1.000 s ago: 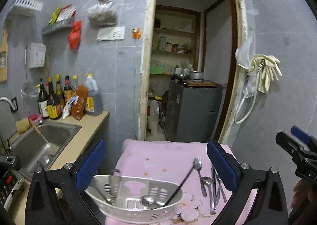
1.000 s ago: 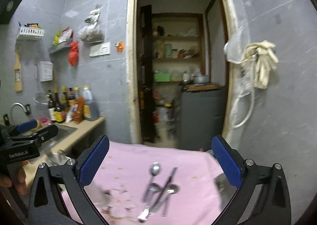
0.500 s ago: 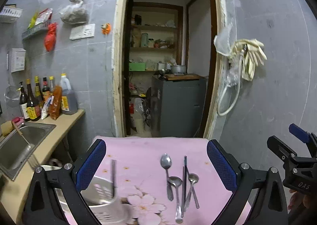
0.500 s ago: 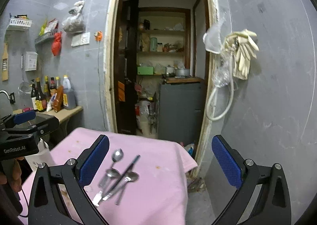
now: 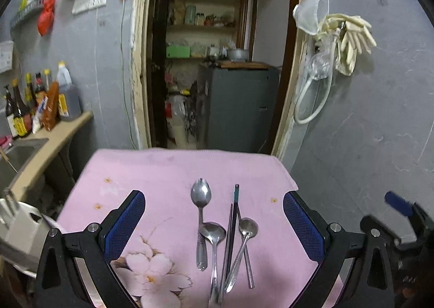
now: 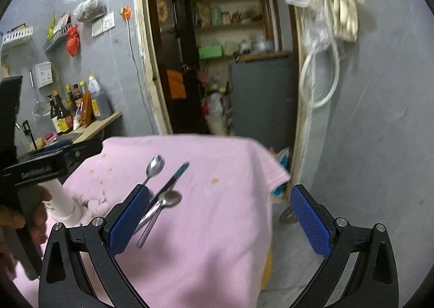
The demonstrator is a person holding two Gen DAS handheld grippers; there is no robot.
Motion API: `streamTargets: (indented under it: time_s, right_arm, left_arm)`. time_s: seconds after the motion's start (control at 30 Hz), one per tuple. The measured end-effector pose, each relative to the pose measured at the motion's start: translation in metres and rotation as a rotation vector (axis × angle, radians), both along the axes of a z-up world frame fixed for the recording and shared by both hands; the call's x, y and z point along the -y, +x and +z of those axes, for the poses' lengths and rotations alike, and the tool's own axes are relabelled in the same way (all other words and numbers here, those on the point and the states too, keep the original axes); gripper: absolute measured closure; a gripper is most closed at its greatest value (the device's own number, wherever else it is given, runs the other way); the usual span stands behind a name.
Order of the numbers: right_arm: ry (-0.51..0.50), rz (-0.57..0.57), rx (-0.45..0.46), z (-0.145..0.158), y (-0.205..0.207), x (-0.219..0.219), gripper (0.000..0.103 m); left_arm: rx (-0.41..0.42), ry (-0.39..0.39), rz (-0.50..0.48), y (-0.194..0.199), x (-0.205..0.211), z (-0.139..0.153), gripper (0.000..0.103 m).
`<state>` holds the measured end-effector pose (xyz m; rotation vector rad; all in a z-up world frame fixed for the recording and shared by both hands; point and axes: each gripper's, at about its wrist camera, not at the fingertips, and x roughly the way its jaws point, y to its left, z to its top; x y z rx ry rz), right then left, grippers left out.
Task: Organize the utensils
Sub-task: 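Move both tools back over the remaining spoons, then grasp a silver spoon with the left tool while the right tool grasps another spoon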
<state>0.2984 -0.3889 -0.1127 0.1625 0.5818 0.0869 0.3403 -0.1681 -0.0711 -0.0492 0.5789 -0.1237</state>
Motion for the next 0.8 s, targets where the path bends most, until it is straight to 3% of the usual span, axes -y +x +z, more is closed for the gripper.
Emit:
streamTargets:
  time_s: [0.13, 0.2, 0.27, 0.37, 0.63, 0.8]
  right_arm:
    - [0.057, 0.019, -0.063, -0.028, 0.015, 0.000, 0.008]
    - [0.077, 0.042, -0.089, -0.040, 0.025, -0.005, 0.015]
    - [0.102, 0.059, -0.111, -0.050, 0.033, -0.010, 0.031]
    - [0.138, 0.090, -0.140, -0.061, 0.044, -0.019, 0.044]
    - [0.240, 0.208, -0.233, -0.090, 0.071, -0.051, 0.058]
    - [0.244, 0.258, -0.272, -0.098, 0.081, -0.075, 0.067]
  left_arm:
    - [-0.050, -0.002, -0.014, 0.022, 0.002, -0.014, 0.004]
    - [-0.077, -0.001, -0.021, 0.033, 0.004, -0.020, 0.013]
    - [-0.122, 0.014, -0.024, 0.048, 0.005, -0.031, 0.017]
    - [-0.200, 0.026, -0.026, 0.069, 0.001, -0.048, 0.032]
    - [-0.298, -0.034, 0.009, 0.106, -0.016, -0.081, 0.044]
    - [-0.352, -0.096, 0.005, 0.128, -0.025, -0.097, 0.065]
